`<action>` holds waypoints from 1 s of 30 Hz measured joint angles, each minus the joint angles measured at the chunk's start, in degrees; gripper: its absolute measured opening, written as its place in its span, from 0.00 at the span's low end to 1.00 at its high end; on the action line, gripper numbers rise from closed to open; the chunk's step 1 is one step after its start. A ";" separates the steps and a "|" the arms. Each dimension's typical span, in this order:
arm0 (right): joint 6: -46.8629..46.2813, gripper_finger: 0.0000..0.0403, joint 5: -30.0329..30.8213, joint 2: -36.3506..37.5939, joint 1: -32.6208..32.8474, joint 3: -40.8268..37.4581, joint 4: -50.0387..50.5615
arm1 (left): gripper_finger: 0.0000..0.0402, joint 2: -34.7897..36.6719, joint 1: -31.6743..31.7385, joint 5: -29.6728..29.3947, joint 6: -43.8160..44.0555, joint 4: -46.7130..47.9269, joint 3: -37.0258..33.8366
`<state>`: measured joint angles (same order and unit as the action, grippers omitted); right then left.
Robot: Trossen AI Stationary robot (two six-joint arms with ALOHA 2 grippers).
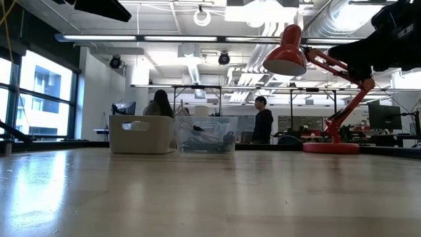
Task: Pick & Place USB Port
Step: Return to Home Position
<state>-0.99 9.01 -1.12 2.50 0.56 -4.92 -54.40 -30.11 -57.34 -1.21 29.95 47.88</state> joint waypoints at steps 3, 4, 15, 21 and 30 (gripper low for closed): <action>-0.82 0.00 -5.19 0.00 -4.69 0.00 -0.14 | 0.40 -0.68 0.00 0.02 0.19 0.00 0.00; -0.90 0.00 -6.87 0.00 -6.04 0.00 0.21 | 0.40 -1.00 0.00 0.07 0.21 -0.03 0.00; 3.14 0.00 -15.97 -0.03 -13.80 -0.02 2.33 | 0.40 -4.03 0.09 -0.25 0.12 -0.37 0.00; -1.78 0.00 -15.37 -0.05 -13.85 -0.02 2.55 | 0.40 -4.03 0.09 -0.74 -1.48 -0.24 0.00; -0.46 0.00 -15.32 -0.05 -13.85 -0.02 2.46 | 0.40 -5.52 0.10 -8.64 -13.47 -16.10 -4.47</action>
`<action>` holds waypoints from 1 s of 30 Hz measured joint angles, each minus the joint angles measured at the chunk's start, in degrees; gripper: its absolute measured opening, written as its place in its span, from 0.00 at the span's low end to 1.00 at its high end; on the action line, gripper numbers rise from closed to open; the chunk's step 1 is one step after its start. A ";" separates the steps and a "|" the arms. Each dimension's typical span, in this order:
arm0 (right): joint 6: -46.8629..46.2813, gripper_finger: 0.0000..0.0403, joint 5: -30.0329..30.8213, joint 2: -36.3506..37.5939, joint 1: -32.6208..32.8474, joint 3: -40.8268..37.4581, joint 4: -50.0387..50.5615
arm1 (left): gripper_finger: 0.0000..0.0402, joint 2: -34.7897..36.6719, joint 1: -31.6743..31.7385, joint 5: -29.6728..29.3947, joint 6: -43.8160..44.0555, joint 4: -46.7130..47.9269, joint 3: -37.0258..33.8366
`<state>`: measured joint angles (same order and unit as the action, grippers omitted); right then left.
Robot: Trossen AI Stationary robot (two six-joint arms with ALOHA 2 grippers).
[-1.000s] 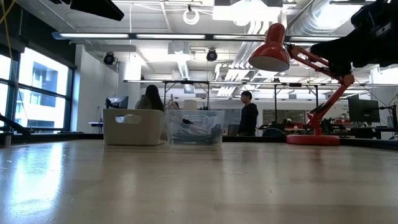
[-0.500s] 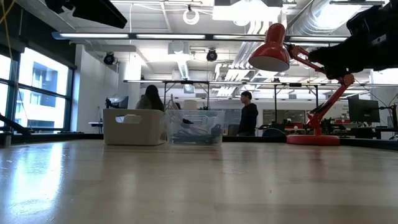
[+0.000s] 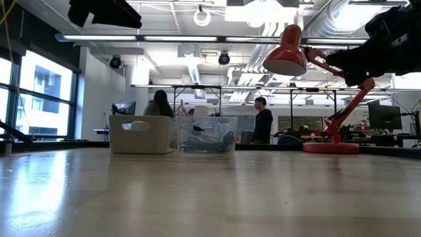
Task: Pick & Place USB Port
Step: Return to Home Position
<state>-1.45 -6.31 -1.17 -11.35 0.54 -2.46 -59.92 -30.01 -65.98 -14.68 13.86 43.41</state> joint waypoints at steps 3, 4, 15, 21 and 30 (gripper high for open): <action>0.00 0.00 0.07 0.00 0.00 0.00 -0.02 | 0.40 0.07 0.01 0.79 -6.39 -4.14 -1.13; 0.00 0.00 0.08 0.00 0.00 0.00 -0.04 | 0.40 0.42 0.01 2.27 -7.34 -4.27 -1.15; 0.00 0.00 0.11 0.00 0.00 -0.02 -0.20 | 0.40 4.39 0.04 21.07 -17.55 -6.52 -1.17; 0.00 0.00 0.11 0.00 0.00 -0.02 -0.22 | 0.40 8.84 -0.02 29.02 -16.57 -0.17 -1.19; 0.00 0.00 0.09 0.00 0.00 -0.02 -0.26 | 0.40 22.10 -0.05 43.32 -13.46 -0.83 -9.94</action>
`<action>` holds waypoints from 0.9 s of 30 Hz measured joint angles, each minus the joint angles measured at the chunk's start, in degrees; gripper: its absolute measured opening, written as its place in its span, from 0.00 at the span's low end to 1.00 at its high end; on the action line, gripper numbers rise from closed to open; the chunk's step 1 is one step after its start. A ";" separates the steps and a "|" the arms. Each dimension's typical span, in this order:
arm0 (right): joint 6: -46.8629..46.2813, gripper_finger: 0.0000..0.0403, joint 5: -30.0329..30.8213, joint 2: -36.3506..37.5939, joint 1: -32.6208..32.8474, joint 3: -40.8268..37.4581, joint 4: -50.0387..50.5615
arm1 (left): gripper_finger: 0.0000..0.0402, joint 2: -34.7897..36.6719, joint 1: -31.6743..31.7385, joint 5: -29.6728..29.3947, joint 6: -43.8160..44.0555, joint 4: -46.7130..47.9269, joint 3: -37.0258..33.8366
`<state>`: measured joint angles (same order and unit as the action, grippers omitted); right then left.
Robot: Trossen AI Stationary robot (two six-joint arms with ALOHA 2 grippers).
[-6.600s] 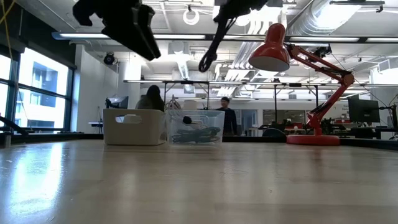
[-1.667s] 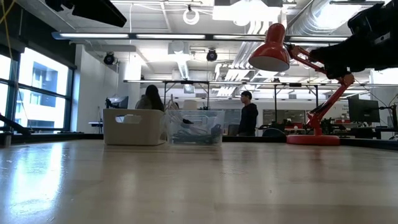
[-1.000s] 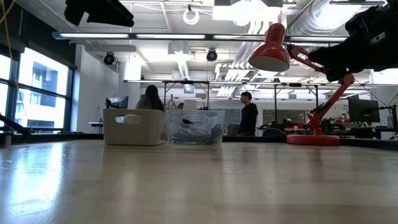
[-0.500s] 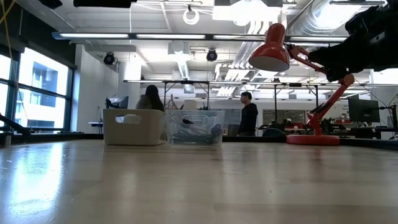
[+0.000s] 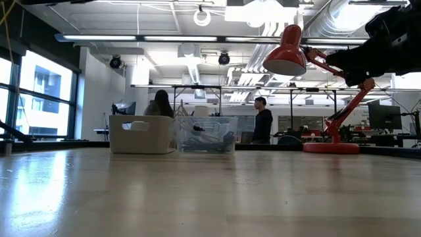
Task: Pick & Place USB Port
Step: Return to Home Position
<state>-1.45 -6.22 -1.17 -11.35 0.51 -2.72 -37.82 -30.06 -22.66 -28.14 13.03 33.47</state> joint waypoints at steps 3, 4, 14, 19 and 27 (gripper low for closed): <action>0.00 0.01 0.00 0.00 0.00 0.00 -0.02 | 0.40 4.90 0.02 2.32 1.55 -0.07 -3.23; 0.00 0.01 0.00 0.00 0.00 0.00 -0.02 | 0.40 6.29 0.02 2.34 1.99 -0.02 -4.28; 0.00 0.01 0.00 0.00 0.00 -0.02 -0.04 | 0.34 15.88 0.04 3.72 3.39 -4.13 -14.26; -0.02 0.01 0.00 0.00 0.00 -0.02 -0.04 | 0.09 16.63 0.04 4.18 -0.13 -4.65 -14.72; -0.02 0.01 0.00 0.00 0.00 -0.02 -0.04 | 0.01 16.61 0.02 7.16 -4.80 -1.72 -14.72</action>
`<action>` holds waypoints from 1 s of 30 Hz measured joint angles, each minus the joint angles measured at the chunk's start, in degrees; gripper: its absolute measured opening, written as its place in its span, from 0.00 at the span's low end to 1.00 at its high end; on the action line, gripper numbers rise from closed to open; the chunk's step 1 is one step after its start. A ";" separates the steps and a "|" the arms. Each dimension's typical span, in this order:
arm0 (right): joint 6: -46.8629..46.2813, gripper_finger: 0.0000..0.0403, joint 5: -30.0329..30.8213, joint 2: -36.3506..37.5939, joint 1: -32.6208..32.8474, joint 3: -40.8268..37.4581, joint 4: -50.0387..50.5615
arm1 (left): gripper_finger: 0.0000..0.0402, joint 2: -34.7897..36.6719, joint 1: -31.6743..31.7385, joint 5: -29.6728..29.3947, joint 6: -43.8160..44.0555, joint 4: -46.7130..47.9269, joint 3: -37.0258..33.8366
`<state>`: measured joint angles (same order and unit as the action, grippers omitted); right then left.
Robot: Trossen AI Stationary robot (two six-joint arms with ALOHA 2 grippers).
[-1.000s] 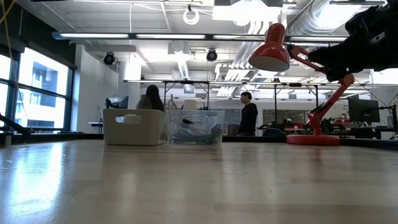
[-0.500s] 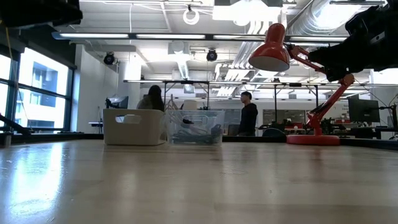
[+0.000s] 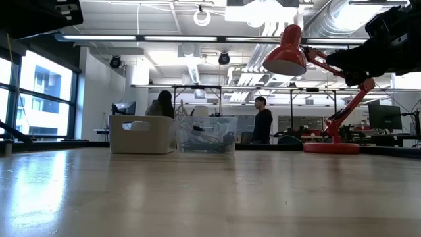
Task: Pick & Place USB Port
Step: Return to Home Position
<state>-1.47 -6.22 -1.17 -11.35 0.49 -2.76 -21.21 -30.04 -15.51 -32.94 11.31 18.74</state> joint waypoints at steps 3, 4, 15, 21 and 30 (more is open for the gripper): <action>-0.01 0.01 0.00 0.00 0.00 0.00 -0.01 | 0.00 0.00 0.01 -0.03 0.13 0.30 0.00; -0.01 0.01 0.00 0.00 0.00 0.00 0.00 | 0.00 0.00 0.02 -0.19 0.14 0.98 0.00; -0.01 0.01 0.00 0.00 0.00 0.00 -0.02 | 0.00 0.66 0.03 1.30 3.22 6.35 -0.01; -0.01 0.00 0.00 0.02 0.00 0.00 -0.01 | 0.00 11.54 4.73 8.70 2.61 6.94 -2.30; -0.01 0.00 0.00 0.02 0.02 0.00 -0.02 | 0.00 20.01 13.90 17.92 -0.27 6.44 -4.54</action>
<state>-1.48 -6.22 -1.15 -11.33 0.49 -2.79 -1.20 -16.15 2.41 -33.20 17.75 14.20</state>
